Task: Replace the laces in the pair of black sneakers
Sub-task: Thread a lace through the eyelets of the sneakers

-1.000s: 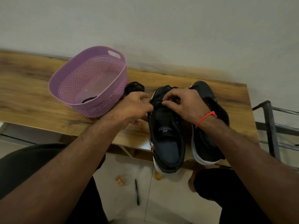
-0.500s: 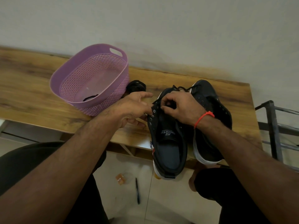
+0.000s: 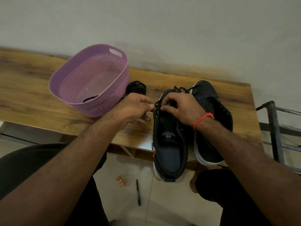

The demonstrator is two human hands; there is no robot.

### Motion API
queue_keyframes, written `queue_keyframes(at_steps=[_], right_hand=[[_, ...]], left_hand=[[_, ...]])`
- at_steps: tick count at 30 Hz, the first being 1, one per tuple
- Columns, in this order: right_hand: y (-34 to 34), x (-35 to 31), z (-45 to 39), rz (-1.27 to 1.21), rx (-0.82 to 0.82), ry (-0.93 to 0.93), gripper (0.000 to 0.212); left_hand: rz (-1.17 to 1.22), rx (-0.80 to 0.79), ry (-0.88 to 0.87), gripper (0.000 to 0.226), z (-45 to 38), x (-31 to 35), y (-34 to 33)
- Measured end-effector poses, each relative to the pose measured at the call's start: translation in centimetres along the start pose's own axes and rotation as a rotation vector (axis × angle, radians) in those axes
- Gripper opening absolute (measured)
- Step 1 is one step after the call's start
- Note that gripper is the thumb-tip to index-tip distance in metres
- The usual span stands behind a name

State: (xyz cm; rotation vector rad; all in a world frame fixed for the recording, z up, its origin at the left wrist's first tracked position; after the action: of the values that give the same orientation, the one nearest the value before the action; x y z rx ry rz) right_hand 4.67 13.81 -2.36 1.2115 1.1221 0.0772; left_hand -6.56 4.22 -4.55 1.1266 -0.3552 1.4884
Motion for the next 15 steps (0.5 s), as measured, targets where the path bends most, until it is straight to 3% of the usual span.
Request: queue_keyframes(at_steps=[4, 15], right_hand=[[0.7, 0.0, 0.1, -0.041, 0.034, -0.018, 0.015], [0.2, -0.6, 0.1, 0.002, -0.011, 0.073, 0.011]], left_hand=[[-0.104, 0.104, -0.095, 0.006, -0.4, -0.1, -0.3], [-0.250, 0.261, -0.249, 0.009, -0.3, 1.8, 0.7]])
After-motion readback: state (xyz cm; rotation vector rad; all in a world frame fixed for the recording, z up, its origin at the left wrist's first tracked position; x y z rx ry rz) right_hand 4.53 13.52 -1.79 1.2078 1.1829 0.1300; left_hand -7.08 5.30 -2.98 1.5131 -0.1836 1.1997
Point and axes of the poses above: each hand's wrist, its own z-axis away from the middle knuckle, its own y-axis out of the back of the hand, x = y × z, the point moved 10 cm from there along -z, towards the middle knuckle, and after that the axes turned 8 degrees about x, right-handed, at the moved point
